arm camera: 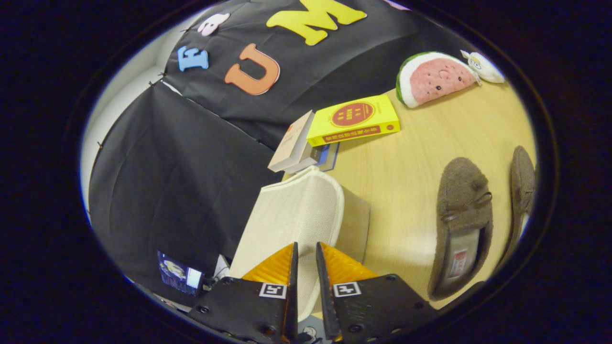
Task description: Open the storage box then place both shoes into the box .Put the left shoe in first, then the right shoe, with the right side of both shoes facing outward in a uniform manner.
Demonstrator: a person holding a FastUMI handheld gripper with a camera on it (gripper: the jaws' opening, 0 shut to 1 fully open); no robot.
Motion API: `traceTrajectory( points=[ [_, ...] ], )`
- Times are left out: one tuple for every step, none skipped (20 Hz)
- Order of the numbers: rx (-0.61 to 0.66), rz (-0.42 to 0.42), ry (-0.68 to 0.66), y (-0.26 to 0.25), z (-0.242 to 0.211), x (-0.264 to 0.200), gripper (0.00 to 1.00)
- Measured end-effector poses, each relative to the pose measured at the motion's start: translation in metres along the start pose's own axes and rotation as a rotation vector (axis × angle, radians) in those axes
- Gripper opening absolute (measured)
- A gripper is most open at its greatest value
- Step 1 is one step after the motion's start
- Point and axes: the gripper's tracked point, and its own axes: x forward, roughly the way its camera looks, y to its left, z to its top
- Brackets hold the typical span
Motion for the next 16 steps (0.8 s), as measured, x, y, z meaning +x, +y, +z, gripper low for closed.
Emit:
traceTrajectory(
  points=[
    [-0.016,-0.012,-0.005,-0.003,0.0,0.001,0.21],
    [-0.032,-0.019,-0.015,-0.005,0.003,0.004,0.22],
    [-0.047,-0.012,-0.018,-0.004,0.002,0.005,0.34],
    [-0.057,0.004,-0.021,-0.004,0.002,0.007,0.47],
    [-0.072,0.019,-0.023,-0.003,0.001,0.009,0.59],
    [-0.097,0.016,-0.011,-0.007,-0.002,0.012,0.71],
    [-0.117,0.024,-0.002,-0.01,-0.005,0.016,0.76],
    [-0.119,0.053,0.005,-0.008,-0.006,0.02,0.8],
    [-0.096,0.077,0.01,-0.01,-0.006,0.024,0.84],
    [-0.064,0.106,0.011,-0.01,-0.005,0.028,0.89],
    [-0.03,0.134,0.016,-0.011,-0.004,0.031,0.9],
    [0.01,0.161,0.023,-0.011,-0.003,0.034,0.9],
    [0.047,0.19,0.032,-0.011,-0.003,0.037,0.9],
    [0.084,0.231,0.048,-0.005,-0.004,0.036,0.88],
    [0.112,0.231,0.045,-0.007,-0.004,0.036,0.83],
    [0.113,0.224,0.044,-0.008,-0.001,0.037,0.78]
  ],
)
